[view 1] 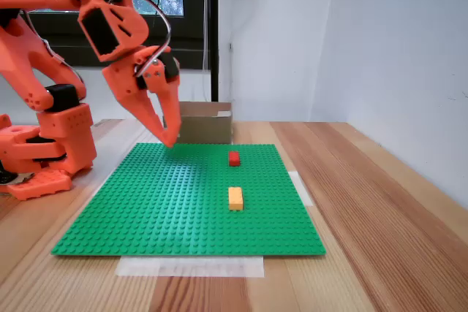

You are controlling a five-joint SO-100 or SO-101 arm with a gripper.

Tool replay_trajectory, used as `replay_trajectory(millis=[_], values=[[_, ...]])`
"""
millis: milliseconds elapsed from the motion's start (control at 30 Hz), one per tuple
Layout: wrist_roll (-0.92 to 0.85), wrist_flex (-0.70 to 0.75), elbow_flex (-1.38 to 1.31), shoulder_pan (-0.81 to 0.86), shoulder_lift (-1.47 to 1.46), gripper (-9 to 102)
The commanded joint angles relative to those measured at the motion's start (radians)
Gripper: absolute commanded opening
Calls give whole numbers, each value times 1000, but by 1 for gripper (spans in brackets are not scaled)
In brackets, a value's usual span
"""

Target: Pick the yellow lego block and put it in the box.

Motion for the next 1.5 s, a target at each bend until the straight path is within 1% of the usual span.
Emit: replay_trajectory(millis=[0, 500, 967, 1267, 1467], values=[[-11, 3, -74, 20, -51, -1], [-31, -12, -212, 60, -253, 0], [-12, -46, -376, 40, -460, 0], [-14, -12, -472, 18, -577, 3], [-43, 8, -497, 9, -620, 9]])
